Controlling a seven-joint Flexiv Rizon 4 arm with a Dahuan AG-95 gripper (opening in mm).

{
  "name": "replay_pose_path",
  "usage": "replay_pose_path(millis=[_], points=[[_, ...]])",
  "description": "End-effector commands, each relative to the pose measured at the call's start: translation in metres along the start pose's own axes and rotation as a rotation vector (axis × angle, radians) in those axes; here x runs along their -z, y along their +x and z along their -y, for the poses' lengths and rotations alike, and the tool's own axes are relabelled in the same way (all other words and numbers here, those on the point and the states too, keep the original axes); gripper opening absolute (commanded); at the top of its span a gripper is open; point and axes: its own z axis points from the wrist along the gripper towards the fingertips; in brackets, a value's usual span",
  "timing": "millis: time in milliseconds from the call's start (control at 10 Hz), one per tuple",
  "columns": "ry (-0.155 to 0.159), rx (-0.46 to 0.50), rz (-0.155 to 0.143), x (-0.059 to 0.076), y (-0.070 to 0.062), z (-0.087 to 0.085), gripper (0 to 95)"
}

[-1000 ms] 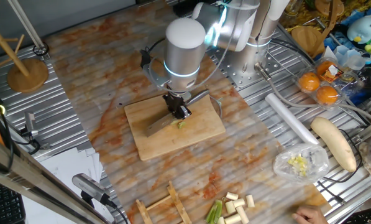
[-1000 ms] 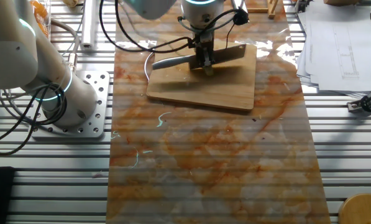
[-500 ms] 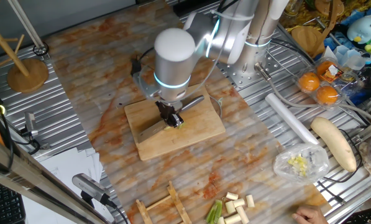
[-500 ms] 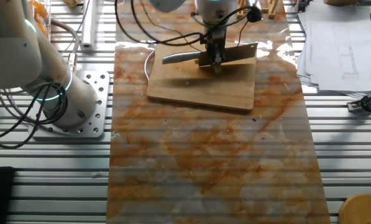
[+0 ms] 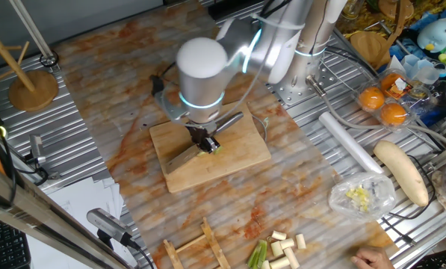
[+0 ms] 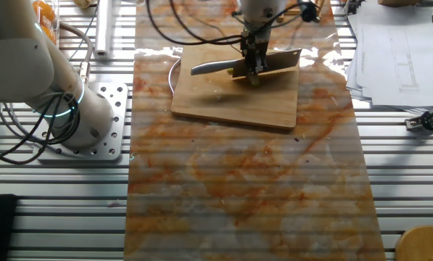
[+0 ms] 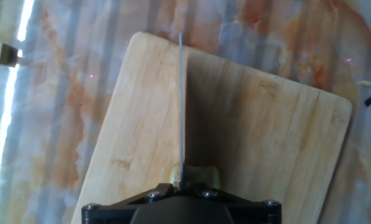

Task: Chop the scallions

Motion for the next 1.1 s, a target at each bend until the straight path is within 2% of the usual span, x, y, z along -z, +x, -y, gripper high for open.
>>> replay_pose_path(millis=[100, 200, 400, 700, 800, 1100], points=[[0.017, -0.004, 0.009, -0.016, 0.004, -0.001, 0.0], [0.015, 0.001, 0.007, -0.012, 0.005, -0.001, 0.0], [0.007, 0.008, 0.017, -0.020, 0.003, 0.002, 0.0], [0.002, 0.012, -0.001, -0.024, 0.003, 0.003, 0.0], [0.006, 0.013, -0.012, -0.021, 0.004, 0.003, 0.0], [-0.005, 0.012, -0.019, -0.001, 0.009, 0.000, 0.0]])
